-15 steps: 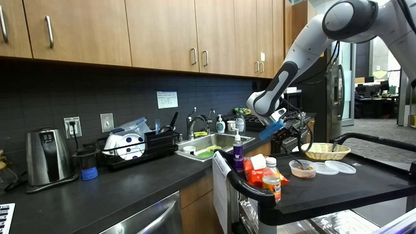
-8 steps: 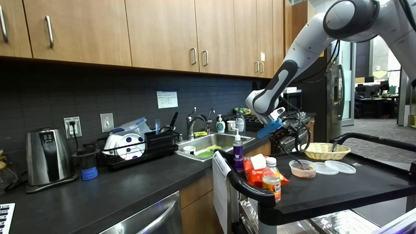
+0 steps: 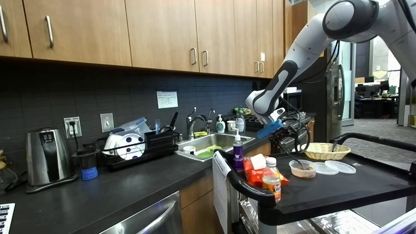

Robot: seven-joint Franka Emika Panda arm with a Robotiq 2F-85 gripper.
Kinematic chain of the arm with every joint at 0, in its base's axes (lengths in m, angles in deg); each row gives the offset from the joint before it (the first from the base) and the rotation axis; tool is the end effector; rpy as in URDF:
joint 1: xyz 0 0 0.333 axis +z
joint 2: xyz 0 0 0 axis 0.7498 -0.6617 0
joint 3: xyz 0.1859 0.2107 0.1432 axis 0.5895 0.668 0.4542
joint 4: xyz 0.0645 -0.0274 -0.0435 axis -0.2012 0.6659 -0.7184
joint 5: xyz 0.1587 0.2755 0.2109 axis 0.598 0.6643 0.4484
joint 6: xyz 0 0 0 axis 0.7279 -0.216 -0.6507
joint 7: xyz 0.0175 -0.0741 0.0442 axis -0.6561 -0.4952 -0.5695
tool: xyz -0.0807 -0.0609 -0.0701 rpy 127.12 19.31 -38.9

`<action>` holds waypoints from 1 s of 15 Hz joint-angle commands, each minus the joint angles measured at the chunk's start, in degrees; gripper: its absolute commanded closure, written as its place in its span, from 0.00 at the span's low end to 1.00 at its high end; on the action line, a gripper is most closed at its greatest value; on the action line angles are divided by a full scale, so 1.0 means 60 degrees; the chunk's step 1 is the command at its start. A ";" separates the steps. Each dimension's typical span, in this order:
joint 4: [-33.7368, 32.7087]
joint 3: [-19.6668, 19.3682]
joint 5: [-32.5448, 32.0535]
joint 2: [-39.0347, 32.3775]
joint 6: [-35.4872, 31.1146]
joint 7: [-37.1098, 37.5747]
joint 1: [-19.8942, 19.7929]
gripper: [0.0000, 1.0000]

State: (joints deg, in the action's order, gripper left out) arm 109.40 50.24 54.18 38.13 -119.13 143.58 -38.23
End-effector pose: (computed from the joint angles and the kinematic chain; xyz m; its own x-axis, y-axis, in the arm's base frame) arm 0.5567 0.0272 0.2379 0.5243 -0.8110 0.2596 -0.7775 -0.3316 0.5344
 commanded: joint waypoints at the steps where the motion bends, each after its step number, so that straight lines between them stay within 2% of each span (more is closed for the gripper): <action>1: -0.0151 0.0022 0.0131 -0.0172 -0.0037 0.0095 -0.0088 0.00; 15: -0.0251 -0.0084 0.0198 -0.0445 0.0137 0.0193 -0.0174 0.00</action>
State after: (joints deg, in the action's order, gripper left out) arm 108.50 49.97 54.35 35.86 -119.15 144.13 -38.99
